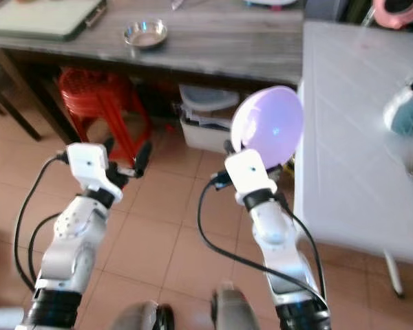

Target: Setting the table

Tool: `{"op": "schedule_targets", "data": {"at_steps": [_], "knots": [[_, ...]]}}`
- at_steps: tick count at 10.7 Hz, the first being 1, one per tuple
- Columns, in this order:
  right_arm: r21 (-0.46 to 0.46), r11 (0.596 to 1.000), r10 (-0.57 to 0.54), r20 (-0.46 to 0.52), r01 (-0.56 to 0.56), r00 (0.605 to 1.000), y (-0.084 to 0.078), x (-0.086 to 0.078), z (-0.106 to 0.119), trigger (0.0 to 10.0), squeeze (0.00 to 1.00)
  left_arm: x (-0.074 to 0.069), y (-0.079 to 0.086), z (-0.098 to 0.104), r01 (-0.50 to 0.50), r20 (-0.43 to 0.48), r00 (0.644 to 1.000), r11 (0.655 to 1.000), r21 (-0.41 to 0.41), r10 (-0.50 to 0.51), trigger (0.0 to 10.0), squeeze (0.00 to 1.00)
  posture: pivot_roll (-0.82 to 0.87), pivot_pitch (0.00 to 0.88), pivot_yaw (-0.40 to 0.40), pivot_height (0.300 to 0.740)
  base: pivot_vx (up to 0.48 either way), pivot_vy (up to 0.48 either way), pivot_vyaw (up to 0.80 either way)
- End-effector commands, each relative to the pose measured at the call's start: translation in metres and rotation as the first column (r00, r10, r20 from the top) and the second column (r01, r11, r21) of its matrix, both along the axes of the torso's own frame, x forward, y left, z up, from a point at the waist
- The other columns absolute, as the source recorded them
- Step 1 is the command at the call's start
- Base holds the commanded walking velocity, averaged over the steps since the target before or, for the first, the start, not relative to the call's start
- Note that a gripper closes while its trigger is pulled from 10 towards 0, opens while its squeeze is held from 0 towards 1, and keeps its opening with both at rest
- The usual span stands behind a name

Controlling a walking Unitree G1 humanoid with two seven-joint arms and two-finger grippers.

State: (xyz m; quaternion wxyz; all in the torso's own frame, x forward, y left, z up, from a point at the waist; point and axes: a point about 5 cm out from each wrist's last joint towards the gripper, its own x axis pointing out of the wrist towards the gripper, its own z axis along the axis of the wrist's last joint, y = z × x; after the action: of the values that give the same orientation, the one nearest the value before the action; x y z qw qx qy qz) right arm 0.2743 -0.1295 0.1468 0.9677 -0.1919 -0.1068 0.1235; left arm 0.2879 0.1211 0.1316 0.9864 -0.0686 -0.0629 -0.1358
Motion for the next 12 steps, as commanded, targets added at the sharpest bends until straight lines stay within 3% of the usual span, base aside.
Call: {"op": "schedule_targets", "data": {"at_steps": [1,4,12], "knots": [[0.001,1.0,-0.002,0.025,0.002,1.0,-0.0017,-0.0008,0.0067,10.0,0.0,-0.0016,-0.0032,-0.0006,0.011,0.002,1.0,1.0,0.008,-0.011,10.0,0.0,-0.09,0.142,0.04,0.74,0.424,0.0,0.0],[-0.004,1.0,0.014,0.031,-0.014,0.999,0.0025,0.0004,0.0075,10.0,0.0,-0.001,-0.0032,-0.0008,0.014,0.003,1.0,1.0,0.009,-0.014,10.0,0.0,-0.09,0.138,0.044,0.74,0.424,0.0,0.0],[-0.023,0.999,0.028,0.042,-0.027,0.999,0.0046,0.0031,0.0086,10.0,0.0,-0.0016,-0.0073,0.0007,0.026,0.017,1.0,1.0,0.015,-0.027,10.0,0.0,-0.1,0.137,0.045,0.74,0.399,0.265,0.0]]}}
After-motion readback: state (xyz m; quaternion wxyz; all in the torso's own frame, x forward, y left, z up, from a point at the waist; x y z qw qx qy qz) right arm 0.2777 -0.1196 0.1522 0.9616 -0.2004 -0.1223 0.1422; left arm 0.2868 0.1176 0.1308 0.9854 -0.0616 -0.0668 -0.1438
